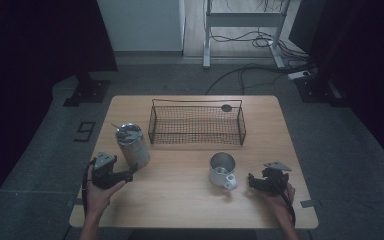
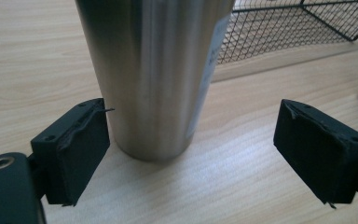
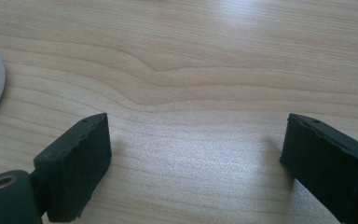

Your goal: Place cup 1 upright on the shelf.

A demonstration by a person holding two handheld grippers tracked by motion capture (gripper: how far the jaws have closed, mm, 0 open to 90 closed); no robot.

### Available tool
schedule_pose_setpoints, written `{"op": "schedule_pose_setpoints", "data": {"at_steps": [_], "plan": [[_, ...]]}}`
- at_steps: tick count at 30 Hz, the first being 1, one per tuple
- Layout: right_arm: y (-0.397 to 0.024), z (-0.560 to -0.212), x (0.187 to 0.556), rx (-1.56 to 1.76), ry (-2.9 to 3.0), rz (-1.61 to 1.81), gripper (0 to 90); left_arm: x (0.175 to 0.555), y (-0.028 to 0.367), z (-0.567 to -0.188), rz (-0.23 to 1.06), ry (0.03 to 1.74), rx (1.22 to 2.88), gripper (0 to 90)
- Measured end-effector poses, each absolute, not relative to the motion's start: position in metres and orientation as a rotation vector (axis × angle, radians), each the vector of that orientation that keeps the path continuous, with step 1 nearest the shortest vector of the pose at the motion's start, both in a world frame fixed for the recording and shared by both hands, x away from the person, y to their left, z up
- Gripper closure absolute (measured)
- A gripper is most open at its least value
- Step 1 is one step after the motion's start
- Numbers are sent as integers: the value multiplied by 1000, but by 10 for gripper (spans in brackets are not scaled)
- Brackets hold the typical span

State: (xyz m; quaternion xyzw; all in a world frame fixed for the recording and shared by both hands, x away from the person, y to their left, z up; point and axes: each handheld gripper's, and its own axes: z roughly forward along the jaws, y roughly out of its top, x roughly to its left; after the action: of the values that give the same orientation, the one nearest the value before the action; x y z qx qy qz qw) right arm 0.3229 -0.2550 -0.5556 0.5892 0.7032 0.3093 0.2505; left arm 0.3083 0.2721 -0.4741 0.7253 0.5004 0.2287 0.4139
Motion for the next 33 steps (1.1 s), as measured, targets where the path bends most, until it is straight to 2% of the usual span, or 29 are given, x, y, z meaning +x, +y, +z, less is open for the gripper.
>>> {"op": "schedule_pose_setpoints", "data": {"at_steps": [33], "plan": [[-255, -555, 323, 1613, 1900, 843, 95, 346, 269, -463, 607, 1270, 1818, 67]]}}
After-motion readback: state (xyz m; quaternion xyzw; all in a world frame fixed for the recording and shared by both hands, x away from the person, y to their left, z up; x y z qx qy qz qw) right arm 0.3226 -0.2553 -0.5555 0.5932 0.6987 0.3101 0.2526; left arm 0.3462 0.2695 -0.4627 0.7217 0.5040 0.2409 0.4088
